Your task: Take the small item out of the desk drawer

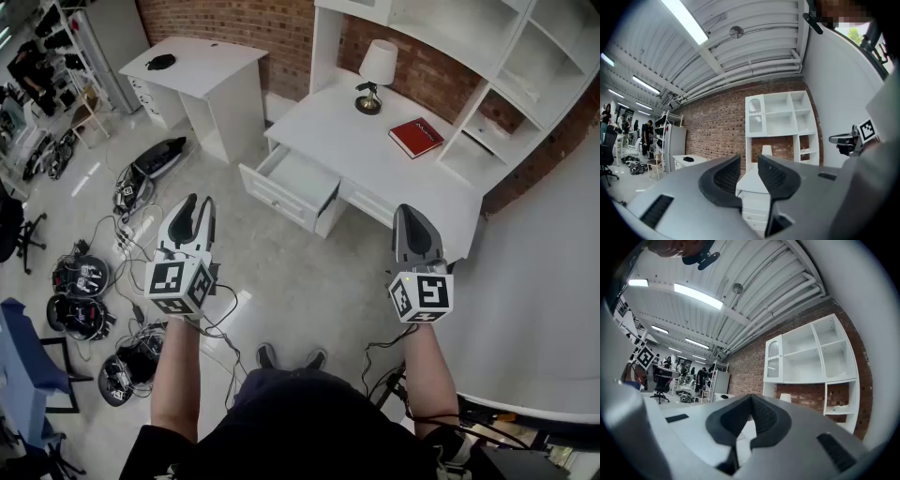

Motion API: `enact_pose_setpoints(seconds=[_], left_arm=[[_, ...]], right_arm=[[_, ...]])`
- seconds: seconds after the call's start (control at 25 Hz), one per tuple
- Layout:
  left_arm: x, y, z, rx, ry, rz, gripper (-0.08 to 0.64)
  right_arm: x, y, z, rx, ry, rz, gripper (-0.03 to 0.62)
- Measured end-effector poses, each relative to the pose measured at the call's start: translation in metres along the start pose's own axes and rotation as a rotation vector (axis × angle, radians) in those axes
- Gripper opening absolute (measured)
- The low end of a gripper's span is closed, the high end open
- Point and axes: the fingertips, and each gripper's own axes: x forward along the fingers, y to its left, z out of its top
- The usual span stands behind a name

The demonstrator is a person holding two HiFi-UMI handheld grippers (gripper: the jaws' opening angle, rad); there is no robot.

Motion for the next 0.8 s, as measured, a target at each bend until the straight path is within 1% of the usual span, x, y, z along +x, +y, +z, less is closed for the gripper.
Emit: enact_pose_setpoints(seconds=[0.24,0.48,0.56,0.6,0.72,0.8], left_arm=[[-0.001,-0.006,0.002,-0.005,0.006,0.010,0.103],[-0.002,-0.018,-0.003,-0.006,0.007,0.020,0.103],[-0.001,-0.025,-0.001,-0.009,0.002,0.017,0.103],[0.000,-0.029,-0.001,-0.008,0.002,0.013,0.104],[0.012,-0.042,-0.005,-0.010,0.017,-0.022,0.130],[0.025,-0.046,-0.012,-0.022,0.032,-0.053,0.189]], right_arm=[[-0.004,-0.005,0.000,0.000,0.001,0.013,-0.002],[-0.014,-0.024,-0.014,0.027,0.003,0.019,0.004],[-0.018,-0.032,-0.020,0.034,0.024,0.008,0.081],[-0.018,-0.036,-0.023,0.036,0.036,0.003,0.107],[-0.015,-0.048,-0.035,0.047,0.051,-0.008,0.146],[-0.008,-0.052,-0.042,0.049,0.051,-0.005,0.167]])
